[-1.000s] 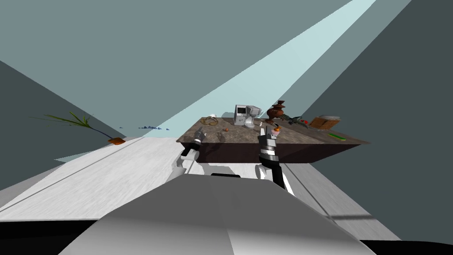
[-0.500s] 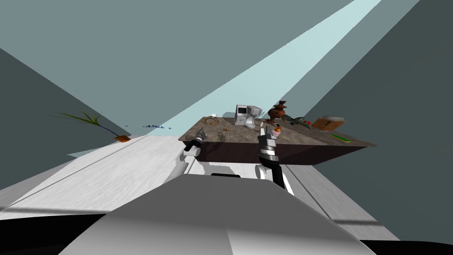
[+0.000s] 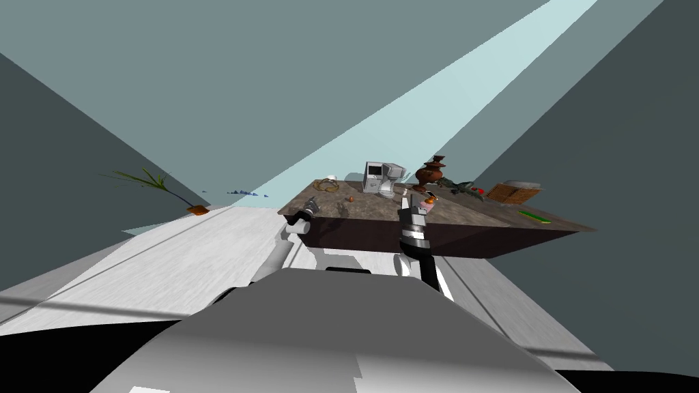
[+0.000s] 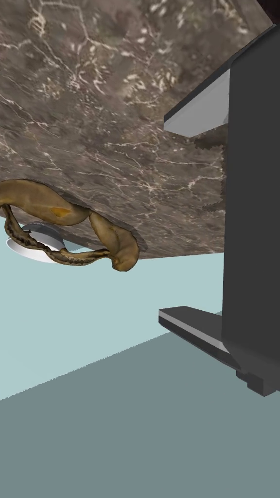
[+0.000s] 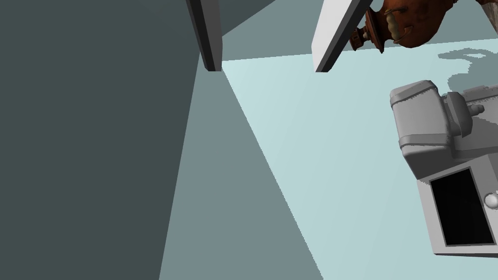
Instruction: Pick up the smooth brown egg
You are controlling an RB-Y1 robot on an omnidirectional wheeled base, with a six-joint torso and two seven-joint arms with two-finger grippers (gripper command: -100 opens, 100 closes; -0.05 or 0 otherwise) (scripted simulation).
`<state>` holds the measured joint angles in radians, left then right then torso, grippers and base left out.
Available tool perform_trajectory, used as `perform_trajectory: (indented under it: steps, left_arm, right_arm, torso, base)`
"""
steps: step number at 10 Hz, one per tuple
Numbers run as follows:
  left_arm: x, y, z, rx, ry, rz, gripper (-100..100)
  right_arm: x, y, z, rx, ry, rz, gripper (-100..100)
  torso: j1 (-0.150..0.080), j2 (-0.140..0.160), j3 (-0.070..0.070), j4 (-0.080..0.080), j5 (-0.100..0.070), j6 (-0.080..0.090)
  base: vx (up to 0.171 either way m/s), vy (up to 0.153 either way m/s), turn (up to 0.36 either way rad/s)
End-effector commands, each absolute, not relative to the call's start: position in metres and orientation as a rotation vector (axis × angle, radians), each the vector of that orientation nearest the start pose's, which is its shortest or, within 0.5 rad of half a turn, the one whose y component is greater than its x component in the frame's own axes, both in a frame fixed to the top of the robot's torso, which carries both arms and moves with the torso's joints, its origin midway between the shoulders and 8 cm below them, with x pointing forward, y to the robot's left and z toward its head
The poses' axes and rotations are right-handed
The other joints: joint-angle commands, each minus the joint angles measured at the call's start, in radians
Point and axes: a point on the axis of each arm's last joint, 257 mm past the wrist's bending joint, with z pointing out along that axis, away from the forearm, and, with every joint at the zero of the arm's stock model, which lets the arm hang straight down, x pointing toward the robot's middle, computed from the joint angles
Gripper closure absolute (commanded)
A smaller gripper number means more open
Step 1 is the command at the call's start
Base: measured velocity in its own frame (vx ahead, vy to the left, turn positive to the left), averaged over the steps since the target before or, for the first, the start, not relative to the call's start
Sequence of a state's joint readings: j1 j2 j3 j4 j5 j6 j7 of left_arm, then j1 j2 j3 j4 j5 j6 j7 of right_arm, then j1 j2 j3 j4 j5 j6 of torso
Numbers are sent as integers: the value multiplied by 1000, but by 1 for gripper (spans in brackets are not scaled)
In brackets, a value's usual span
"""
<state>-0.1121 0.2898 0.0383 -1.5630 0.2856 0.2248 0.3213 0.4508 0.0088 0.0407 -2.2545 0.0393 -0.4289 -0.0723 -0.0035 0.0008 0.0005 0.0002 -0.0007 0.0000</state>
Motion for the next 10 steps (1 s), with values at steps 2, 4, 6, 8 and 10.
perform_trajectory:
  steps: [2, 4, 6, 8, 10]
  left_arm:
    - [582, 312, -229, -1598, 1120, -1346, -100]
    - [593, 315, -238, -1666, 1119, -1336, -100]
    - [602, 317, -244, -1727, 1113, -1332, -100]
    - [610, 319, -253, -1798, 1108, -1320, -100]
    - [620, 318, -258, -1863, 1099, -1314, -100]
  right_arm:
    - [367, -259, 15, 715, 646, 1390, 0]
    - [367, -259, 15, 715, 646, 1390, 0]
    - [367, -259, 15, 715, 646, 1390, 0]
    - [367, -259, 15, 715, 646, 1390, 0]
    - [367, -259, 15, 715, 646, 1390, 0]
  torso:
    - [0, 0, 0, 0, 0, 0]
    - [1, -1, 0, 0, 0, 0]
    - [1, -1, -1, 0, 0, 0]
    - [0, -1, -1, 0, 0, 0]
    - [-2, -1, -1, 0, 0, 0]
  base:
    - [-8, -30, 20]
    - [-10, -40, 52]
    - [4, -34, 38]
    - [1, -70, 44]
    - [-15, -78, 54]
